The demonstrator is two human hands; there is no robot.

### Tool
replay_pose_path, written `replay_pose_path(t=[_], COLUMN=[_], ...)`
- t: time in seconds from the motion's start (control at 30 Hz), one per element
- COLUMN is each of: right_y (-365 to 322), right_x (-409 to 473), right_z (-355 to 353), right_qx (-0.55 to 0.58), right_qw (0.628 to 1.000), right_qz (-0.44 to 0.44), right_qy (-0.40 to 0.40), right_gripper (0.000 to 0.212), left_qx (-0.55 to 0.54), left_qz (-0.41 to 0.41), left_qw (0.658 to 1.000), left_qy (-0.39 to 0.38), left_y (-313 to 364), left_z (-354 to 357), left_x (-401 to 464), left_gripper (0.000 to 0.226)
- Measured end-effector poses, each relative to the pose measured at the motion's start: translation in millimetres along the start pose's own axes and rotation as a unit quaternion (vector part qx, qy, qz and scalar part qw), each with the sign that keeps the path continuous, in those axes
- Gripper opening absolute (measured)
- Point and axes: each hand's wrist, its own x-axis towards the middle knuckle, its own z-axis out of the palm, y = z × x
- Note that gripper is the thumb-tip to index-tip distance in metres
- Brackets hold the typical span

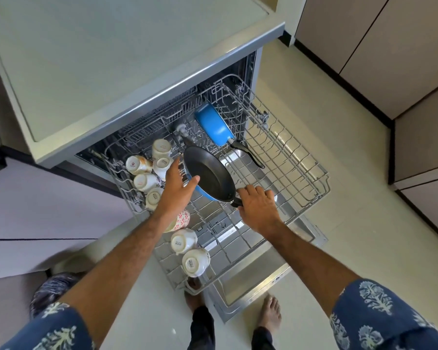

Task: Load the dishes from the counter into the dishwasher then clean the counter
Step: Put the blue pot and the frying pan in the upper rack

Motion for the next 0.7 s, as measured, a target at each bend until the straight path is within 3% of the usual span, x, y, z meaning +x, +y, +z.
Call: replay_pose_path(t=[0.13,0.3,0.53,0.7], right_y=[-8.7,-44.5,-139.0,-238.6], right_x=[-10.0,-42.7,-85.6,-108.2], right_z=[-46.0,-115.5,-204.3,-246.8], right_qx=[-0.001,-0.042,-0.072,-0.074], right_qw=[0.999,0.990,0.952,0.916], right_qz=[-0.046,-0.138,-0.295,-0.381], right_qy=[0.002,0.001,0.045,0.100], right_gripper=[0.052,0.069,0.076,0.077], left_qx=[0.174,0.401,0.449,0.474], left_qz=[0.081,0.098,0.057,0.013], left_qw=[0.981,0.911,0.884,0.856], left_qy=[0.011,0.018,0.120,0.207], left_y=[14.9,40.8,73.5,68.9], left_z=[-15.0,-46.1,-125.0,-212.2], left_x=[-39.8,-119.2,-237.4,-306.6], left_gripper=[0.076,0.075,0.059,0.065])
